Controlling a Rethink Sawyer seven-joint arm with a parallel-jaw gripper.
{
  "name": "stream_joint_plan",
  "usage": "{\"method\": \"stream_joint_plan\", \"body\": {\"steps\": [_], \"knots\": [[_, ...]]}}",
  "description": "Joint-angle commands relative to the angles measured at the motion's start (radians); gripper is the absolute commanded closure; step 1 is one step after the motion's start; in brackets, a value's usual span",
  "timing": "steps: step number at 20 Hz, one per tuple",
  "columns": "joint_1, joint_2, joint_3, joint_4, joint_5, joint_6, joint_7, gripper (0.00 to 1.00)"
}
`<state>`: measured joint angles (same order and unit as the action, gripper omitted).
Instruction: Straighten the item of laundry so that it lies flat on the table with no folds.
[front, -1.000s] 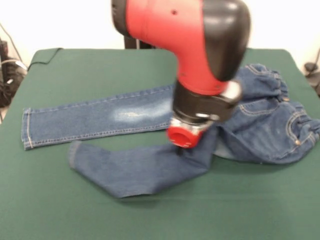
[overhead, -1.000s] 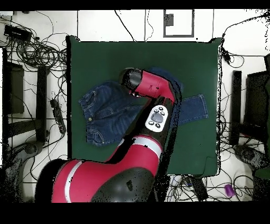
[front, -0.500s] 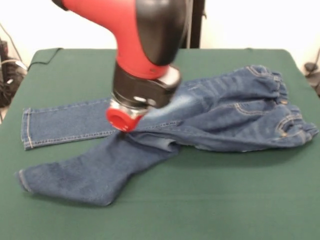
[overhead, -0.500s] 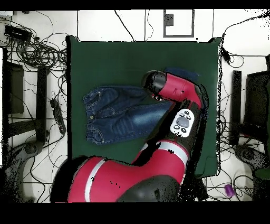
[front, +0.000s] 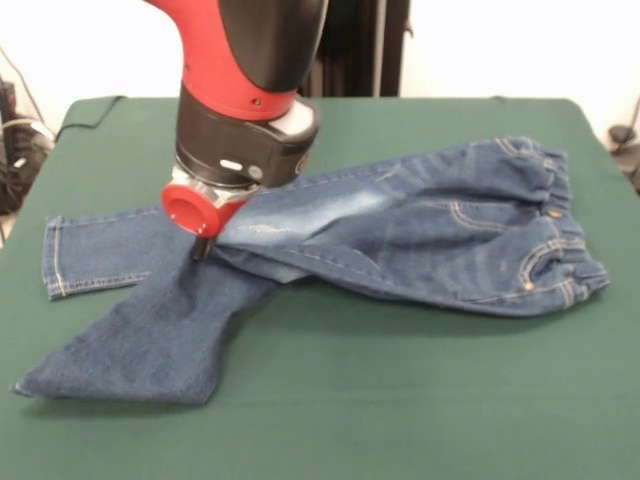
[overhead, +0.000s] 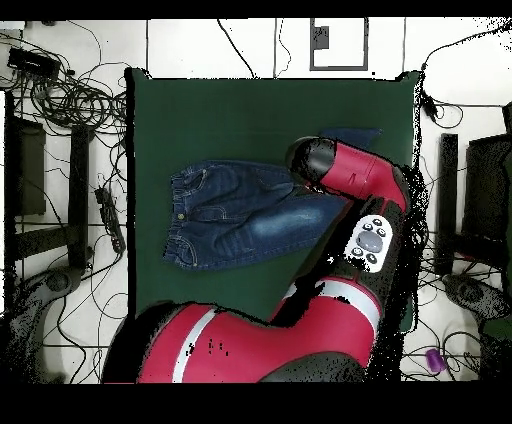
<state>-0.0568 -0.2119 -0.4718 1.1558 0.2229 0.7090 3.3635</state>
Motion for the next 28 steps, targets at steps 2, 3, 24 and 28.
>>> {"method": "stream_joint_plan", "body": {"steps": [2,3,24,28], "knots": [[-0.015,0.016,0.162,0.087,-0.034,-0.129,-0.078,1.0],[-0.009,0.022,0.15,0.079,-0.038,-0.122,-0.07,1.0],[0.045,0.173,0.053,-0.199,0.0,0.036,0.058,1.0],[0.043,0.208,0.037,-0.257,0.012,0.098,0.083,0.0]]}}
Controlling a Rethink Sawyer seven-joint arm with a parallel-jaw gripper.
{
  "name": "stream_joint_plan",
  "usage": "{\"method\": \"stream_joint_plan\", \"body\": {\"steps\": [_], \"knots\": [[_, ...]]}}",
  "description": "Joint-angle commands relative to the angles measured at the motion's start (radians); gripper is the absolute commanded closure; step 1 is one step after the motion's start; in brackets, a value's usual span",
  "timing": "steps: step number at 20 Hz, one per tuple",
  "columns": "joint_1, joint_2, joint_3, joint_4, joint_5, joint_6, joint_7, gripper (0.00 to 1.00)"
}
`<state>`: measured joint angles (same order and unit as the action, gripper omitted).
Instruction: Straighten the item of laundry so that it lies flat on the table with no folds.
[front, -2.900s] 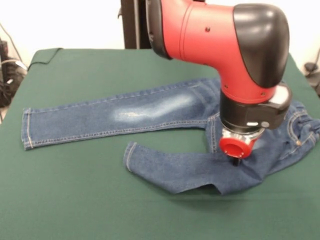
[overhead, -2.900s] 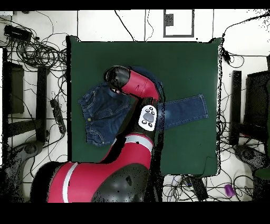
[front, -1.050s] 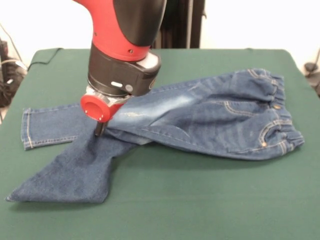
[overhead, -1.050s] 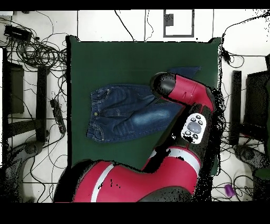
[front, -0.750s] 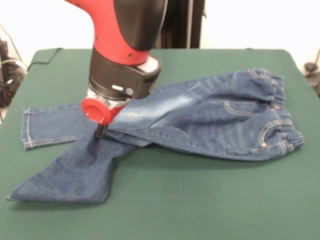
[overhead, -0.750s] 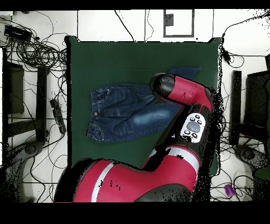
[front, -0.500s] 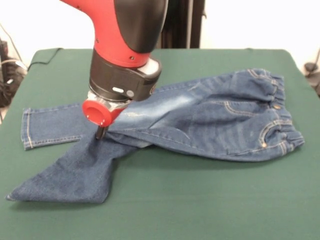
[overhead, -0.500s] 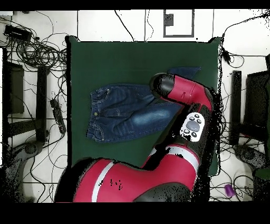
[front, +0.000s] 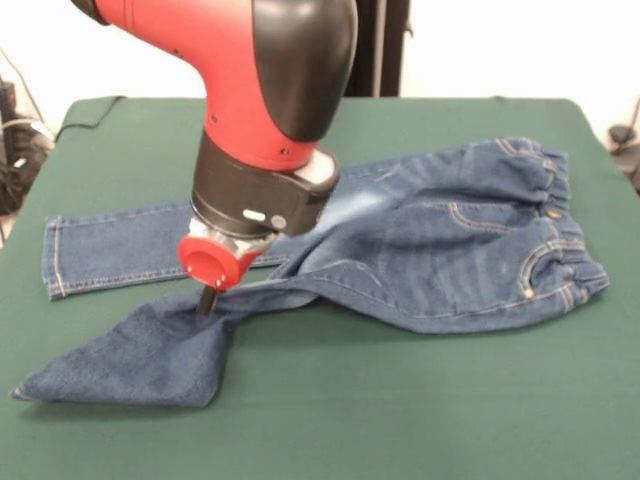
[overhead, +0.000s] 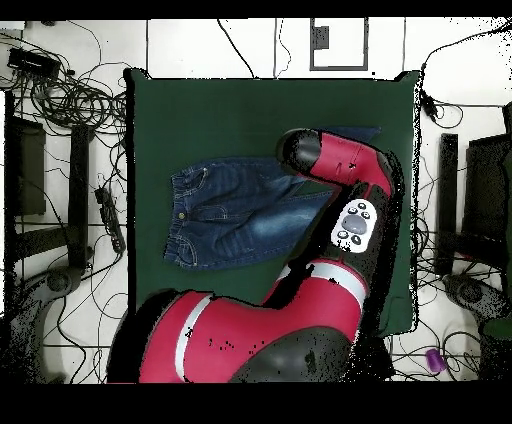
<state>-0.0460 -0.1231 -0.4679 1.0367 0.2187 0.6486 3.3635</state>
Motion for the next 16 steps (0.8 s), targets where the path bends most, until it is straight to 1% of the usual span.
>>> {"method": "stream_joint_plan", "body": {"steps": [1,3,6,8,12,13,14,16], "knots": [[0.036,0.129,0.018,-0.15,0.017,0.162,0.099,0.0],[0.034,0.12,0.026,-0.135,0.023,0.157,0.1,0.0],[0.041,0.107,0.02,-0.126,0.028,0.181,0.104,0.0],[0.042,0.111,0.011,-0.138,0.029,0.198,0.109,0.0],[0.037,0.154,-0.014,-0.197,0.03,0.222,0.133,0.0],[0.036,0.149,-0.016,-0.188,0.022,0.232,0.12,0.0],[0.035,0.131,-0.011,-0.157,0.013,0.229,0.097,0.0],[0.02,0.057,0.026,-0.048,-0.002,0.223,0.009,0.0]]}}
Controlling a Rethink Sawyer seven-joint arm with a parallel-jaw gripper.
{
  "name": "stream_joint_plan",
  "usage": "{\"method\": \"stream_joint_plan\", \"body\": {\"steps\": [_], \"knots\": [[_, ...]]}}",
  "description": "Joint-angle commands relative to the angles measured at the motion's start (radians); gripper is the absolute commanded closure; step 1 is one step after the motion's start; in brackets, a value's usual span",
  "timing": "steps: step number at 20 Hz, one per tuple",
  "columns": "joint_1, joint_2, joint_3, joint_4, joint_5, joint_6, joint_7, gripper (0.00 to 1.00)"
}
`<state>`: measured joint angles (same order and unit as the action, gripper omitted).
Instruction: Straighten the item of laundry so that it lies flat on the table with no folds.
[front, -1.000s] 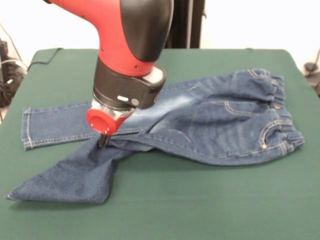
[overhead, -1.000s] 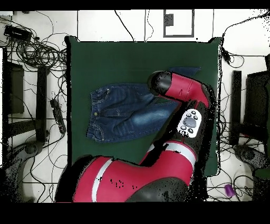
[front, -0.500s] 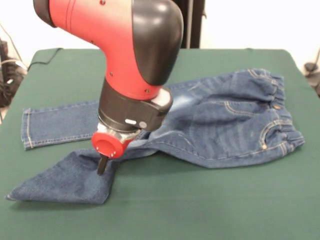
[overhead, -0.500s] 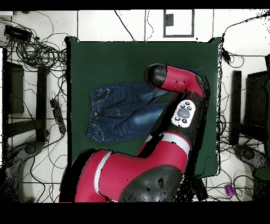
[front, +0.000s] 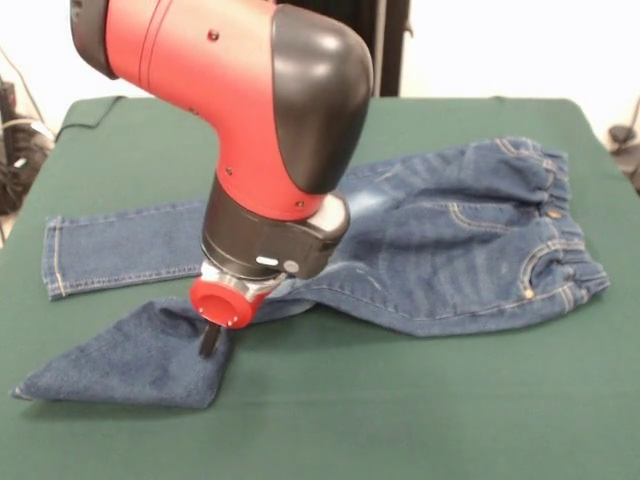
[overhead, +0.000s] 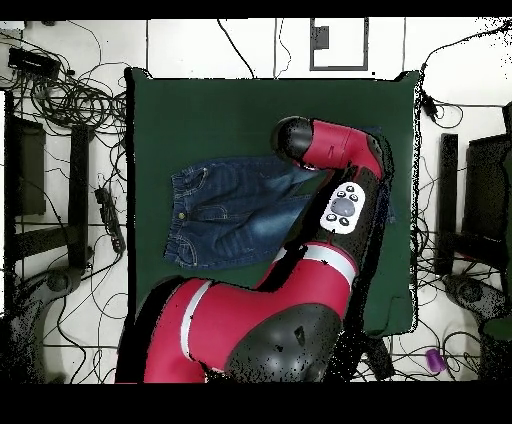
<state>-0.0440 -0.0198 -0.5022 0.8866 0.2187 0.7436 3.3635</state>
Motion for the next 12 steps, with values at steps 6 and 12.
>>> {"method": "stream_joint_plan", "body": {"steps": [6,12], "knots": [[-0.097,-0.297,0.15,0.382,-0.086,0.085,-0.354,0.0],[-0.173,-0.521,0.15,0.499,-0.197,0.214,-0.573,0.0]]}}
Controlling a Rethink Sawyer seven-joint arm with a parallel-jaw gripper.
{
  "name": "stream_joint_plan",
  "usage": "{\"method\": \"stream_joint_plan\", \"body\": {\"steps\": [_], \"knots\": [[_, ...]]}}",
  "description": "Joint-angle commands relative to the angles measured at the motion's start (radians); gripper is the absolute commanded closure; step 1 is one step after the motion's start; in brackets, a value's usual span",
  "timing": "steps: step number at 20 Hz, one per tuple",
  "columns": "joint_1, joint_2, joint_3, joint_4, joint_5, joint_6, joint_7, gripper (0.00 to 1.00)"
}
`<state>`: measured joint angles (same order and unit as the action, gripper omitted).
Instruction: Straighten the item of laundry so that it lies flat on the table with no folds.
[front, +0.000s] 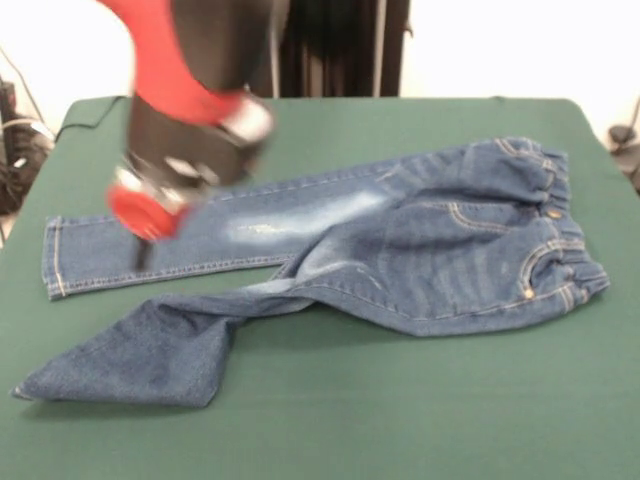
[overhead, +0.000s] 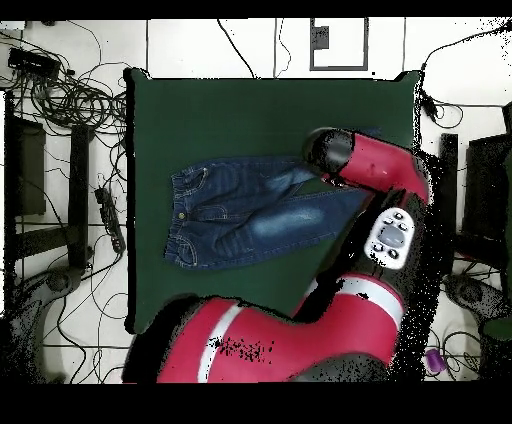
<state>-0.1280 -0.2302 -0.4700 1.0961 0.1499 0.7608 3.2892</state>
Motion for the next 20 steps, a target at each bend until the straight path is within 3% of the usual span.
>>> {"method": "stream_joint_plan", "body": {"steps": [1,5,9,20], "knots": [[-0.103,-0.332,0.129,0.305,-0.136,0.179,-0.511,0.0],[-0.185,-0.34,0.236,0.371,-0.144,-0.062,-0.51,0.0],[-0.216,-0.331,0.306,0.409,-0.132,-0.2,-0.453,0.0],[-0.234,-0.274,0.391,0.457,-0.128,-0.462,-0.283,0.0]]}}
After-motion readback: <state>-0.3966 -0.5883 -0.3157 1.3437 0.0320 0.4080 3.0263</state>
